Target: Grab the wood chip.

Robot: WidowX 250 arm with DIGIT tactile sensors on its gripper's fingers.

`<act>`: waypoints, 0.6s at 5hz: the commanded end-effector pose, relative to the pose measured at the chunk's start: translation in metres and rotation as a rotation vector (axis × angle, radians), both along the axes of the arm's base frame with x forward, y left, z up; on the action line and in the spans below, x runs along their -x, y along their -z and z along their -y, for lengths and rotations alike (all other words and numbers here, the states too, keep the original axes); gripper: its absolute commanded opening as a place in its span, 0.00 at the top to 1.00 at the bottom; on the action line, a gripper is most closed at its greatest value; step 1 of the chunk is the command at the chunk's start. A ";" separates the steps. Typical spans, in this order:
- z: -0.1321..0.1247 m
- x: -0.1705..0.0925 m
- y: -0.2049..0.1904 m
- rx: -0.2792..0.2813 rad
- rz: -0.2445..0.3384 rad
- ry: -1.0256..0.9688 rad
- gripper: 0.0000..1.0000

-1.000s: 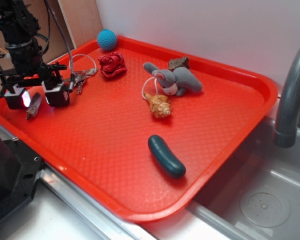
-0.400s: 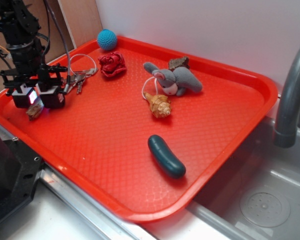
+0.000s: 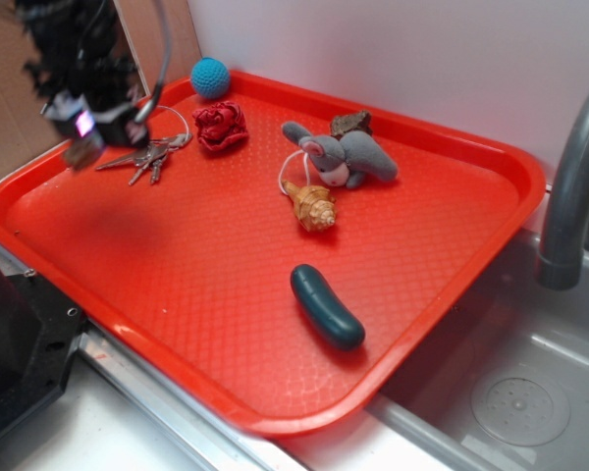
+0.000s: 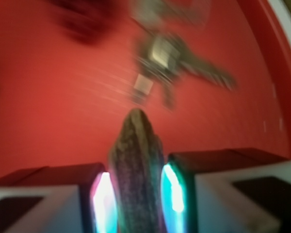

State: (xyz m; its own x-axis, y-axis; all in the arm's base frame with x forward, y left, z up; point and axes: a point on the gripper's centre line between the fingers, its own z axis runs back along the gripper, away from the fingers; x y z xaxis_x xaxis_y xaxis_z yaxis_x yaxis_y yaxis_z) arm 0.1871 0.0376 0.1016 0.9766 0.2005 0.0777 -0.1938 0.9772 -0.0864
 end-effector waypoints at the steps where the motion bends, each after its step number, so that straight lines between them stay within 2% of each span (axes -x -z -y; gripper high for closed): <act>1: 0.043 0.003 -0.105 -0.059 0.158 0.365 1.00; 2: 0.053 0.012 -0.144 -0.070 0.183 0.381 1.00; 3: 0.044 0.016 -0.141 -0.064 0.164 0.332 1.00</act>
